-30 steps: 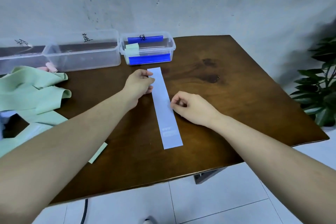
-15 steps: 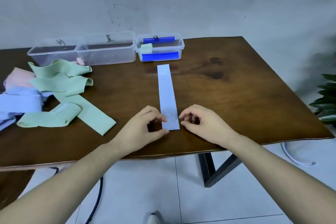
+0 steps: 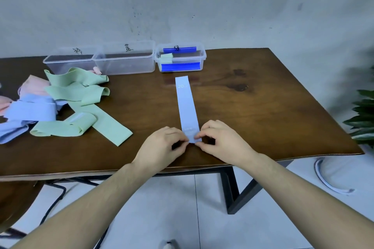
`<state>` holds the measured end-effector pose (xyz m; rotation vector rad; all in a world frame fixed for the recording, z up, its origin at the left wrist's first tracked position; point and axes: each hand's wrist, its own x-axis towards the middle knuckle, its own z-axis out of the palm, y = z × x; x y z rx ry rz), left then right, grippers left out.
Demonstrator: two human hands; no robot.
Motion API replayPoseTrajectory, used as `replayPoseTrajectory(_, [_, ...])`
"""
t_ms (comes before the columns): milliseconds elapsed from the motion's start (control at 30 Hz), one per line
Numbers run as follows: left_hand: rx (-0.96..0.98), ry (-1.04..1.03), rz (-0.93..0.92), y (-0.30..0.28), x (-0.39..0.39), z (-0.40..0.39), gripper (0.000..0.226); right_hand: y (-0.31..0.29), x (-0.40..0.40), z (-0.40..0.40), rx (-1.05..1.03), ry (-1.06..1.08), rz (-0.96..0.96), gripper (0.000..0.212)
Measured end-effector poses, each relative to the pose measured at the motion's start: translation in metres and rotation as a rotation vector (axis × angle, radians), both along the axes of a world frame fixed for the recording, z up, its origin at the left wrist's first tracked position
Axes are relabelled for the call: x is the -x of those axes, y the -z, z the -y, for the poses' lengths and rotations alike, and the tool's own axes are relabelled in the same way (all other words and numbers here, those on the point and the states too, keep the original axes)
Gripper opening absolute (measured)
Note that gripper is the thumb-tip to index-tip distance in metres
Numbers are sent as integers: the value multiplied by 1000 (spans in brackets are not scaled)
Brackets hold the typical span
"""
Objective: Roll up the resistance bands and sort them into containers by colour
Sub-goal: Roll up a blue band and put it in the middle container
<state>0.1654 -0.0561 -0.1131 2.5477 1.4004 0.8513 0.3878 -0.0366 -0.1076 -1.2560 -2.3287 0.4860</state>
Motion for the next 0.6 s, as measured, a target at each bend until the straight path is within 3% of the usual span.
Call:
replayPoseTrajectory(233, [13,30,78,6,4,21,8,6,-5,20,-89,-81,-7,12])
replayPoseTrajectory(400, [7,42,56,11,4,24,25,8,2,31,-86,-72,-73,11])
replayPoseTrajectory(600, [-33,36,58,12,1,26,20,8,1,34,-25,-42,-134,12])
